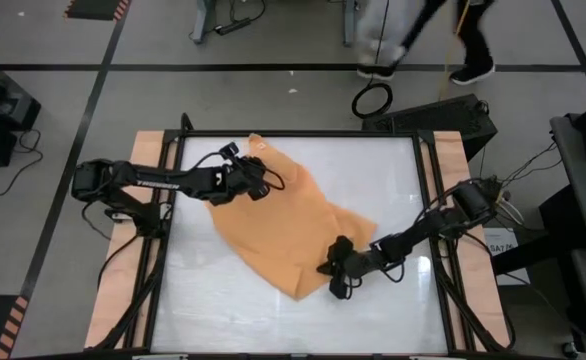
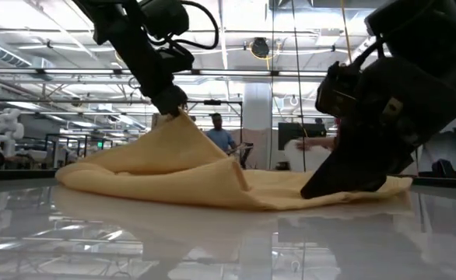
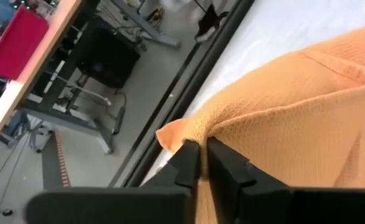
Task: Roll towel
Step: Roll the yellow towel
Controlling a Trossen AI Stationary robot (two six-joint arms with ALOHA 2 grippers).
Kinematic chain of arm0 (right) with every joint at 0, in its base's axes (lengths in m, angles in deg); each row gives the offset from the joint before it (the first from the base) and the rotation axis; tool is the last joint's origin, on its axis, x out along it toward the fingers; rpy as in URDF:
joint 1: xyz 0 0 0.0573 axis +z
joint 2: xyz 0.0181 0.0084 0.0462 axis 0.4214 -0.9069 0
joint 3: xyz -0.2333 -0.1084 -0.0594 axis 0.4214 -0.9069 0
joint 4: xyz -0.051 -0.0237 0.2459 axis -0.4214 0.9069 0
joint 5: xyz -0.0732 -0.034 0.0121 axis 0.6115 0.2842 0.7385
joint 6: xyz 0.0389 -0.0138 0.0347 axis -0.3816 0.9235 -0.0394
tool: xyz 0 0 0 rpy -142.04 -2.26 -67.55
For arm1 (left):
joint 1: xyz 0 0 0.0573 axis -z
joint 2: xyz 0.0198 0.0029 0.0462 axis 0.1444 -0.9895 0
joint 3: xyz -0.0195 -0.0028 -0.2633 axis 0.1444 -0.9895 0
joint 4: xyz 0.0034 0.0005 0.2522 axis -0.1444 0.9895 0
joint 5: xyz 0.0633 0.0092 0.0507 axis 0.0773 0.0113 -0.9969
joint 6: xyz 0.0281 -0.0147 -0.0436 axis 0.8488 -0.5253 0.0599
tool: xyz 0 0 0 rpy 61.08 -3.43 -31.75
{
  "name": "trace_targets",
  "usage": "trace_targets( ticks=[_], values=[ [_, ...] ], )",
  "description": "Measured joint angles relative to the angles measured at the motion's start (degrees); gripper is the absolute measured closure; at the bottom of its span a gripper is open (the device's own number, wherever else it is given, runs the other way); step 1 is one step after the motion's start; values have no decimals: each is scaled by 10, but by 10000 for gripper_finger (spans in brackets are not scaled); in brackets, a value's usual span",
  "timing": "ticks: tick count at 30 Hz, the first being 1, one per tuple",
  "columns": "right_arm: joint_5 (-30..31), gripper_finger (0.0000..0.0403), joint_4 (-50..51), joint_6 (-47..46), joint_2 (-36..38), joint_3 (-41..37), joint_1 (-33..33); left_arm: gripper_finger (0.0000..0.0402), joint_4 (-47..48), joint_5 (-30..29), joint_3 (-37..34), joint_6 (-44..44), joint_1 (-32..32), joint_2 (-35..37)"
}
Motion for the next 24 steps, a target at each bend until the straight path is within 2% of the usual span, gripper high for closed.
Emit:
trace_targets(
  ticks=[4, 9, 11, 15, 17, 22, 24],
  values=[
    [-12, 387, 9, 3, -6, 26, 0, 270, 50, -6, 8, -6, 12, 42],
    [-72, 391, 37, 30, 8, 49, -4, 173, 156, -40, 35, -44, 36, 109],
    [-74, 389, 75, 44, 32, 57, -6, 151, 157, -11, 41, -65, 49, 128],
    [-59, 377, 178, 107, 97, 76, -25, 142, 136, 208, 41, -120, 84, 148],
    [-25, 371, 232, 144, 131, 84, -34, 149, 130, 283, 34, -150, 113, 141],
    [79, 362, 354, 211, 189, 83, -52, 182, 85, 299, -5, -212, 218, 83],
    [99, 362, 390, 214, 197, 76, -59, 197, 77, 298, -16, -252, 250, 49]
  ],
)
